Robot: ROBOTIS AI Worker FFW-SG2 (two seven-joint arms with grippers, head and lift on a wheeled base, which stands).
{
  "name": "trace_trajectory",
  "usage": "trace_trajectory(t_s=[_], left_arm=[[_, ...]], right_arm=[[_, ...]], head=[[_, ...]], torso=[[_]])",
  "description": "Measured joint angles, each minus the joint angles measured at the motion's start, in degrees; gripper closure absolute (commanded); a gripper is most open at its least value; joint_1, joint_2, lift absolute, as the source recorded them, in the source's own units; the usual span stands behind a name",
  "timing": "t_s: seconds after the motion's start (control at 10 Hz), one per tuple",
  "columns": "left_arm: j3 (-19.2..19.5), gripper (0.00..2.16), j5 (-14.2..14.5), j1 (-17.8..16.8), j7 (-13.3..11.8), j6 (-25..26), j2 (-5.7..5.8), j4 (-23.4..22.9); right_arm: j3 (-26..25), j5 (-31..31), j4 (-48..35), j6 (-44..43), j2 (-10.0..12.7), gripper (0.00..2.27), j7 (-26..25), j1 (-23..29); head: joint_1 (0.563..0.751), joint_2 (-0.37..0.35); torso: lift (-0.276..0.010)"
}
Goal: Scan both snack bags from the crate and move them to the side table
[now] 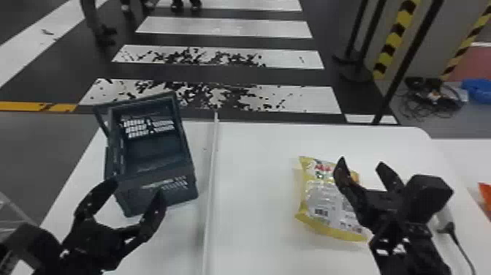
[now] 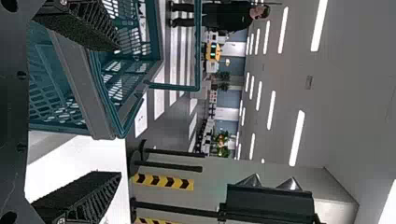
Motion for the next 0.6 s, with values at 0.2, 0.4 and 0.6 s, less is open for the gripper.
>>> trace_trajectory(t_s=[0.2,0.4,0.6], left_arm=[[0.0,0.04,0.0,0.0,0.0,0.0,-0.08,0.1],[0.0,0.04,0.0,0.0,0.0,0.0,-0.09,0.1],[0.0,0.04,0.0,0.0,0.0,0.1,-0.09,0.3]], right_arm=[[0.1,0.0,0.4,-0.5,0.1,1.54,0.0,0.7],[0.2,0.5,0.4,0.6,0.1,2.02,0.3,0.8],[0.5,1.7,0.2,2.7,0.0,2.11,2.7,0.6]], head=[[0.695,-0.019],[0.695,-0.016],[0.695,-0.004]], torso=[[-0.099],[-0.099],[-0.099]])
